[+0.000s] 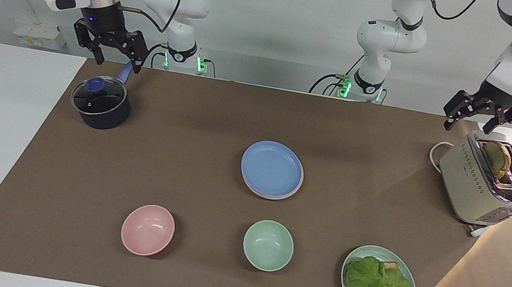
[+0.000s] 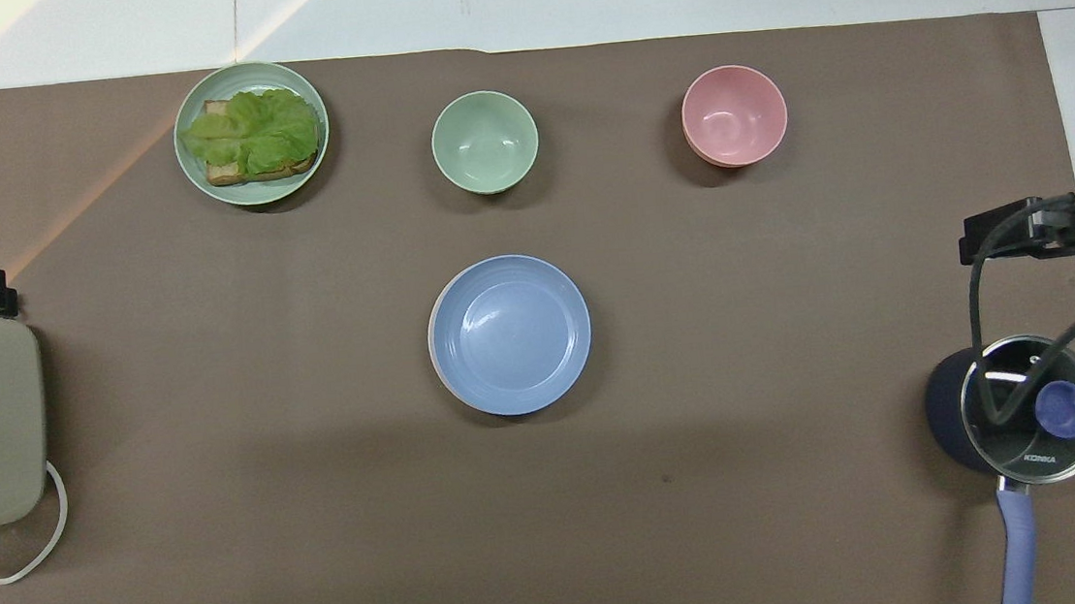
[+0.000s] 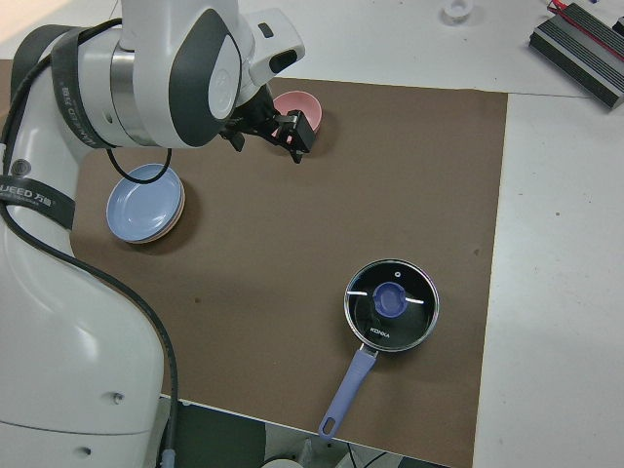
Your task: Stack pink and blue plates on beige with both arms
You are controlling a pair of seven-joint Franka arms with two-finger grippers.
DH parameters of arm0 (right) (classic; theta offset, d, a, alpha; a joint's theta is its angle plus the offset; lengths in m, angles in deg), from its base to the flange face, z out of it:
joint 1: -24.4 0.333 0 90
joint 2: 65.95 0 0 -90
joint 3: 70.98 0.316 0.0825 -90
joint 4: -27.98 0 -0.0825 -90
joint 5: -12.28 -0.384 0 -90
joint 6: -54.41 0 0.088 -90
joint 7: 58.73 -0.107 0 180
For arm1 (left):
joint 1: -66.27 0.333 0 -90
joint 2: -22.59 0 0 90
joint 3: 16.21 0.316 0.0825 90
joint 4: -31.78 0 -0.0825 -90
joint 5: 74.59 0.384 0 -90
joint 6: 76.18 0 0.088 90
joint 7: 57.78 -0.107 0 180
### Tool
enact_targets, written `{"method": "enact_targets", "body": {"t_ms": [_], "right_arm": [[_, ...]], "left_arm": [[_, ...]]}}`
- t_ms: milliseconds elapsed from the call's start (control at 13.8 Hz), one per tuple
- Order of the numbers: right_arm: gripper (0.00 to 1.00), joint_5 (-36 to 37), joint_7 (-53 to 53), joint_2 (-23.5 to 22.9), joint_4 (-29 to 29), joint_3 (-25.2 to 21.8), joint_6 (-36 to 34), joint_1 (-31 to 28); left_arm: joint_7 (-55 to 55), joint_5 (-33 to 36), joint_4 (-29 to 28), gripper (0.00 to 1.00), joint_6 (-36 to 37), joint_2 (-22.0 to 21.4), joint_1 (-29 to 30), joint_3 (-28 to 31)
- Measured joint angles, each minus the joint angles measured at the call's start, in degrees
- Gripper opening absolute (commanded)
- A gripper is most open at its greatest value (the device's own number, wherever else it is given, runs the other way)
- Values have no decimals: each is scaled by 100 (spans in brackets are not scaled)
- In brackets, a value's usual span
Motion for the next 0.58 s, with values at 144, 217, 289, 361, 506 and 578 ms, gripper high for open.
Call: {"method": "enact_targets", "body": {"t_ms": [144, 217, 289, 361, 506, 578], "right_arm": [[100, 20, 120, -76, -94, -2, -64, -4], [100, 25, 210, -100, -144, -7, -103, -8], [100, 29, 262, -113, -174, -14, -115, -14], [100, 30, 301, -118, -187, -23, -116, -16], [100, 30, 315, -125, -205, -26, -116, -14], [100, 30, 317, -128, -211, -24, -116, -13]], "left_arm": [[0, 0, 0, 100, 0, 0, 0, 0], [0, 0, 0, 100, 0, 0, 0, 0], [0, 0, 0, 100, 0, 0, 0, 0], [0, 0, 0, 100, 0, 0, 0, 0], [0, 0, 0, 100, 0, 0, 0, 0], [0, 0, 0, 100, 0, 0, 0, 0]]}}
